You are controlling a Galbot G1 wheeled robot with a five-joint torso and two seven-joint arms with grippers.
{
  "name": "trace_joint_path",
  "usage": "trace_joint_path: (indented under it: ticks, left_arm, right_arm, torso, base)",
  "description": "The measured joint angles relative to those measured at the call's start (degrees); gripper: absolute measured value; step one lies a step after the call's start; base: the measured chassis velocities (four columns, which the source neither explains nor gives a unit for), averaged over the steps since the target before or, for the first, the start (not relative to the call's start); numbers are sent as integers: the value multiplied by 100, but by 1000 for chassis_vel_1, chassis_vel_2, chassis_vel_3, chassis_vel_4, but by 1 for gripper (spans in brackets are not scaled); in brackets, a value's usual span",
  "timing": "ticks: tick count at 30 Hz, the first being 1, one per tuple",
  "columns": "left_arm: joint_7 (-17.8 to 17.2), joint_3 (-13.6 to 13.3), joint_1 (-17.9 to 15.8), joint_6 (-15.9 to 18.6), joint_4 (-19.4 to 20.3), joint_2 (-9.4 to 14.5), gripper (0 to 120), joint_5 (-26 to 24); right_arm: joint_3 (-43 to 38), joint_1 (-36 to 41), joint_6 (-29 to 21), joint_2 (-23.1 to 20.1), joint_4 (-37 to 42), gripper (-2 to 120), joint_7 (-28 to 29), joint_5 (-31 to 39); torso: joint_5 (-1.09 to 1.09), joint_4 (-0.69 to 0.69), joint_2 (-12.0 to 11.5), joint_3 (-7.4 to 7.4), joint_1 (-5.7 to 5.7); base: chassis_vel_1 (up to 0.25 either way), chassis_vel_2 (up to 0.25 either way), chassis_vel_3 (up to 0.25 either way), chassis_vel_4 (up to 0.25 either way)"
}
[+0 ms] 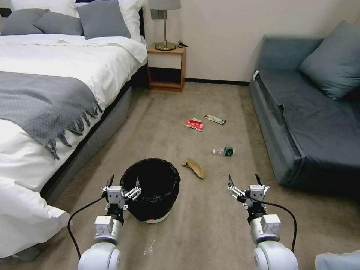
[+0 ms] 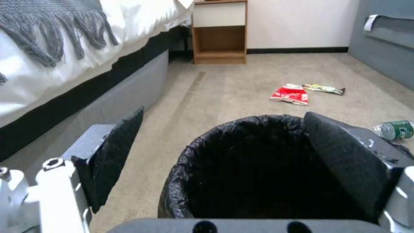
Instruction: Pick up the trash bin, then pick up the garbage on the floor and place it into the trash bin.
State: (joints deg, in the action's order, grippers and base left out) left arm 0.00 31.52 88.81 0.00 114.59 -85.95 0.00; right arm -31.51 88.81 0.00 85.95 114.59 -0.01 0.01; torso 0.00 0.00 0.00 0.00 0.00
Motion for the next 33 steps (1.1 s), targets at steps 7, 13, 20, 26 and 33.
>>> trace_joint_path:
  ticks: [7, 13, 20, 26, 33]
  left_arm:
    - [0, 0, 0, 0, 0, 0, 100, 0]
    - [0, 0, 0, 0, 0, 0, 100, 0]
    - [0, 0, 0, 1, 0, 0, 100, 0]
    - [0, 0, 0, 0, 0, 0, 100, 0]
    - [0, 0, 0, 0, 0, 0, 100, 0]
  right_arm:
    - [0, 0, 0, 0, 0, 100, 0, 0]
    - [0, 0, 0, 0, 0, 100, 0, 0]
    - [0, 0, 0, 1, 0, 100, 0, 0]
    - [0, 0, 0, 0, 0, 100, 0, 0]
    - [0, 0, 0, 0, 0, 100, 0, 0]
  torso:
    - [0, 0, 0, 0, 0]
    - [0, 0, 0, 0, 0]
    - [0, 0, 0, 0, 0]
    - [0, 0, 0, 0, 0]
    - [0, 0, 0, 0, 0]
  base:
    - [0, 0, 0, 0]
    - [0, 0, 0, 0]
    - [0, 0, 0, 0]
    - [0, 0, 0, 0]
    - [0, 0, 0, 0]
